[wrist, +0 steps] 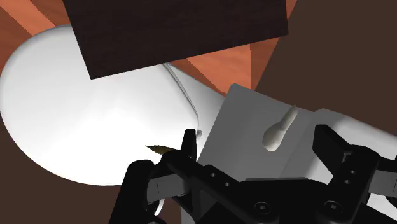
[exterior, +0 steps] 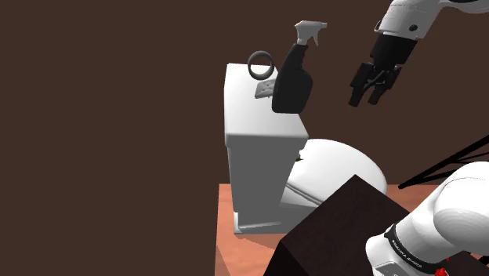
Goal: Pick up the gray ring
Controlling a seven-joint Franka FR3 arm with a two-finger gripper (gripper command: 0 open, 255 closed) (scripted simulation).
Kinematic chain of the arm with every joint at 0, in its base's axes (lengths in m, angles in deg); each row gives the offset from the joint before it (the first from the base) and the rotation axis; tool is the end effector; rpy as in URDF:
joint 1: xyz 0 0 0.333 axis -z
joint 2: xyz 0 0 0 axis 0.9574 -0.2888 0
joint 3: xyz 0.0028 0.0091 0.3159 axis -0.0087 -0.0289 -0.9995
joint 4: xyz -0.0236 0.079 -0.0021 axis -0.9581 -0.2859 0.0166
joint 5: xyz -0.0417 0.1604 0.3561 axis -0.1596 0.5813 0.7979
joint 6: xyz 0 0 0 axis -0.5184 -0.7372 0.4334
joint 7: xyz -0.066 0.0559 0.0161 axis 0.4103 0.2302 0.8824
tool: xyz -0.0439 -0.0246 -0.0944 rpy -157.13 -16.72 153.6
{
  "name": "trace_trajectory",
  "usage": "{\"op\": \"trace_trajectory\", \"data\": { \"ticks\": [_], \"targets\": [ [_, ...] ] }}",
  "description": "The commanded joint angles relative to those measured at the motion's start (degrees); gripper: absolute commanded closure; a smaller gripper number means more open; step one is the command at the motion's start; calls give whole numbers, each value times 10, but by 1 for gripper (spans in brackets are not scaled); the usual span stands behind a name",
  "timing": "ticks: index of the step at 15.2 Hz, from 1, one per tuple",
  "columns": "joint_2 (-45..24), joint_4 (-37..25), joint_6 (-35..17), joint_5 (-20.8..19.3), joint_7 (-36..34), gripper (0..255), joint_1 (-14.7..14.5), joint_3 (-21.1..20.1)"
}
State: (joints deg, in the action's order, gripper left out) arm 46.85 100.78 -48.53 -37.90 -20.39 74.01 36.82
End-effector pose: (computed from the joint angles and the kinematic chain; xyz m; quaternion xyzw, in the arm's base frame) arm 0.3016 -0.0148 0.5772 -0.9937 0.0754 0.0310 0.0769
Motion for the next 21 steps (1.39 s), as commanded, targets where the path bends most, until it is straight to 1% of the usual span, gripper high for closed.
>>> {"op": "trace_trajectory", "data": {
  "ticks": [1,5,10,16,21],
  "targets": [
    [0,0,0,0,0,0,0,0],
    [-85,-55,-36,-24,81,0,-17,26],
    [-192,-140,-67,-39,178,0,-39,52],
    [-320,-265,-84,-39,288,0,-62,71],
    [-427,-389,-79,-29,374,0,-72,76]
  ]
}}
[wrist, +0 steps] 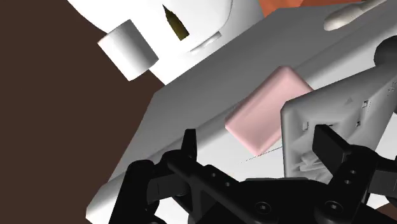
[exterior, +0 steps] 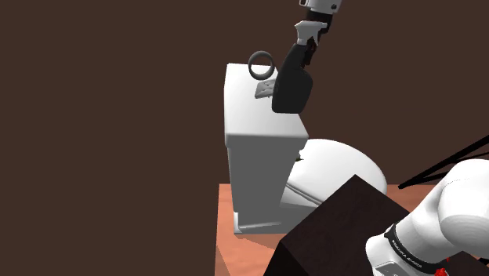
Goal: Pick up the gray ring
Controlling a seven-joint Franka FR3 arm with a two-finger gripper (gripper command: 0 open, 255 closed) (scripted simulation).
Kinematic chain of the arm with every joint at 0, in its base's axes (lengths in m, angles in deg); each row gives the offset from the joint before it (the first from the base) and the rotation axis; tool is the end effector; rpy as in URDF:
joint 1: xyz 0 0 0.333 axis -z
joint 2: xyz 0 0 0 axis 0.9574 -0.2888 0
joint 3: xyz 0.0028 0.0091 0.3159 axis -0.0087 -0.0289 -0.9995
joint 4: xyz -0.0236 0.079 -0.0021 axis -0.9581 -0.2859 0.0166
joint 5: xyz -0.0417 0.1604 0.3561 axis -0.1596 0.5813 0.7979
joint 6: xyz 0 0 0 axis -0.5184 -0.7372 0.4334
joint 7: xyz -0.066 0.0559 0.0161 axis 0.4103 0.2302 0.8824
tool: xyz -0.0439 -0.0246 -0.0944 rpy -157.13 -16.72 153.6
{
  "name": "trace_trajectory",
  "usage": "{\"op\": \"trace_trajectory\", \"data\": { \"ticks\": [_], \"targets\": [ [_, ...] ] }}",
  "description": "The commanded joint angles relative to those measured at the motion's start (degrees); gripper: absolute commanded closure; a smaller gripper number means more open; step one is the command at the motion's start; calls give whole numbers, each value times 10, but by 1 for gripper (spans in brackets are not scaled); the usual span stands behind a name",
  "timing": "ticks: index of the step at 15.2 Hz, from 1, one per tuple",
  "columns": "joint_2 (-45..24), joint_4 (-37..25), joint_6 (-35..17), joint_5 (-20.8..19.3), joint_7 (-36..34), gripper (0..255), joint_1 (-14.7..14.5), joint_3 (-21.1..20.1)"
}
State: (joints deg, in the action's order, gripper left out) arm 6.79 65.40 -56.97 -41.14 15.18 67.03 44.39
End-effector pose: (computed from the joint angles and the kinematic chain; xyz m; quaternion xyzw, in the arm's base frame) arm 0.5323 -0.0432 0.5903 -0.9759 -0.2152 -0.0138 0.0339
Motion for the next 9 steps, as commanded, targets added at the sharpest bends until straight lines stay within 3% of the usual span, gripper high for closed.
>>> {"op": "trace_trajectory", "data": {
  "ticks": [1,9],
  "targets": [
    [-49,-63,8,6,35,0,-4,0],
    [-240,-335,66,25,149,0,-2,-17]
  ]
}}
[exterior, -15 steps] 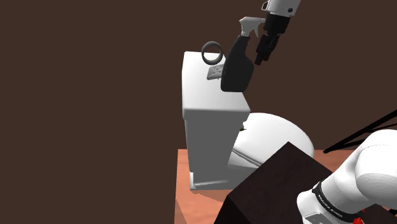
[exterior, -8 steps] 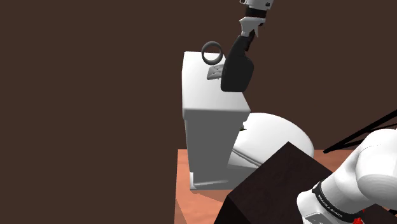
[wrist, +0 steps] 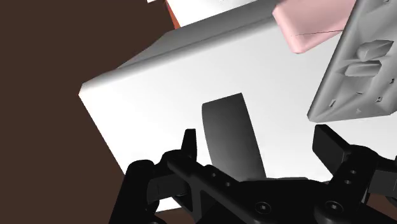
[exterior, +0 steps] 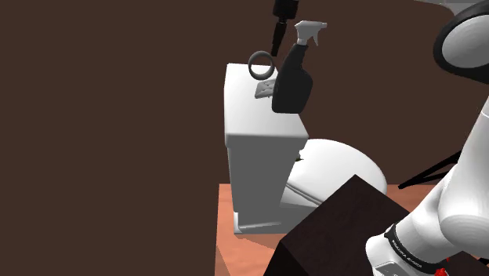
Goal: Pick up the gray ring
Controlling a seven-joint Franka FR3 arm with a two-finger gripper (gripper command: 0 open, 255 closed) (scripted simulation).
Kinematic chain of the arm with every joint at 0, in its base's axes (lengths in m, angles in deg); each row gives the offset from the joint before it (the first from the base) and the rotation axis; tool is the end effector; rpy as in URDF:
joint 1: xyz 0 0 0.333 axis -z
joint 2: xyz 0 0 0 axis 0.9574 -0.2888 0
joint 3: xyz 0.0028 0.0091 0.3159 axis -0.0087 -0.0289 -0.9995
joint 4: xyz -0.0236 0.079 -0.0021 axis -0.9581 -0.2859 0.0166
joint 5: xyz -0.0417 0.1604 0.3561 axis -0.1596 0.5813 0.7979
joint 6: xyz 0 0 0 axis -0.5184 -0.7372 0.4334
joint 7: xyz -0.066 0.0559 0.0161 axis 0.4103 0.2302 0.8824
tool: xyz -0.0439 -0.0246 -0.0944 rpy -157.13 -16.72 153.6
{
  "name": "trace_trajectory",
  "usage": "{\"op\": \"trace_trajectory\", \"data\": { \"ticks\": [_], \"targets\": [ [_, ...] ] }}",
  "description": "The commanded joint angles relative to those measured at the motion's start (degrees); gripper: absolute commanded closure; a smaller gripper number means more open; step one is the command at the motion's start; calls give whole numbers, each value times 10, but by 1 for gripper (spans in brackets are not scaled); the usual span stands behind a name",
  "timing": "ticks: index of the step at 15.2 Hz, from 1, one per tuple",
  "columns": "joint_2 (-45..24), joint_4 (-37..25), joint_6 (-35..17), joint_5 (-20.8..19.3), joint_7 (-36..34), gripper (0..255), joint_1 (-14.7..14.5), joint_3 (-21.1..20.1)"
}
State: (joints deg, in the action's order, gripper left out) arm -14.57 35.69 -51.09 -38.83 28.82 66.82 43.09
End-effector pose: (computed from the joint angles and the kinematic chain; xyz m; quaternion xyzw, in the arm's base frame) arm 0.6407 -0.0091 0.6114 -0.9364 -0.3491 -0.0349 0.0121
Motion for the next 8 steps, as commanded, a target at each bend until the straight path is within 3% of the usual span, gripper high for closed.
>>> {"op": "trace_trajectory", "data": {
  "ticks": [1,2,3,8],
  "targets": [
    [-55,-84,21,4,25,0,1,-7],
    [-87,-136,38,6,37,0,2,-11],
    [-90,-140,39,6,37,0,3,-12],
    [-66,-63,-14,2,39,0,-3,-12]
  ]
}}
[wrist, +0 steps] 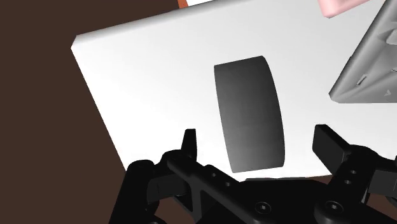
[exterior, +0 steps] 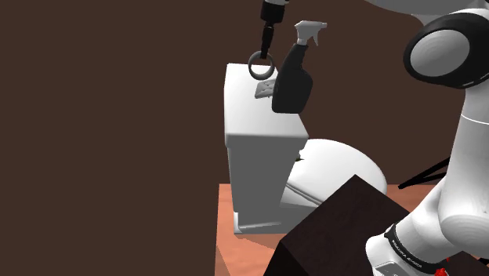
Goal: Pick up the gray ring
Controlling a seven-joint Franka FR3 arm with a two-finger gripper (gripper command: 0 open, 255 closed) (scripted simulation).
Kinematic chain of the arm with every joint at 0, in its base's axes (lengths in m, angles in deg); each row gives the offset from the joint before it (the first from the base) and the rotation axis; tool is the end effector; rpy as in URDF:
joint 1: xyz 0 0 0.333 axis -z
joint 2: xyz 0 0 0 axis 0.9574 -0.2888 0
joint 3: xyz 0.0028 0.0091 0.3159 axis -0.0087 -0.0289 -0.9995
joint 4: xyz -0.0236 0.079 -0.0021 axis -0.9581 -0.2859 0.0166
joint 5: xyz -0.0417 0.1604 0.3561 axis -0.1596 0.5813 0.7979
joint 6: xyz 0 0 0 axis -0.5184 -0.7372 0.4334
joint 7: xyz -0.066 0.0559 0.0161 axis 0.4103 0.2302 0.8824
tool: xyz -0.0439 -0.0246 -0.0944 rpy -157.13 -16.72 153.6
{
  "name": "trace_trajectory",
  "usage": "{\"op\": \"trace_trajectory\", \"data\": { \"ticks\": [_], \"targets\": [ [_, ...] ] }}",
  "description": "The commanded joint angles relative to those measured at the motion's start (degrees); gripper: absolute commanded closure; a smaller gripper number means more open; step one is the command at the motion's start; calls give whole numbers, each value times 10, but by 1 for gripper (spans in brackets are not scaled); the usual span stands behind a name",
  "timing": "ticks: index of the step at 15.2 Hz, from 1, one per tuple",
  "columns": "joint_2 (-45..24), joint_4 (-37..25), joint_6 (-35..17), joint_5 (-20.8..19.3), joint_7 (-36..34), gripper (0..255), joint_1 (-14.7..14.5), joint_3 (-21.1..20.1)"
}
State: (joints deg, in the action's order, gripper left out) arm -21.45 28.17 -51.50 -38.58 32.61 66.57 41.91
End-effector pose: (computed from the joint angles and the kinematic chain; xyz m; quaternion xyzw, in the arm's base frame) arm 0.6738 0.0121 0.5952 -0.9181 -0.3942 -0.0421 0.0046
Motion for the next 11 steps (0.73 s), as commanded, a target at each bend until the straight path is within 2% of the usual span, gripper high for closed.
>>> {"op": "trace_trajectory", "data": {
  "ticks": [1,2,4,5,11],
  "targets": [
    [7,26,-20,-1,2,0,-1,0],
    [11,46,-35,-1,2,0,-2,0],
    [11,46,-35,-1,2,0,-2,0],
    [11,45,-34,-1,2,255,-2,0],
    [12,46,-35,-2,2,255,-3,0]
  ]
}}
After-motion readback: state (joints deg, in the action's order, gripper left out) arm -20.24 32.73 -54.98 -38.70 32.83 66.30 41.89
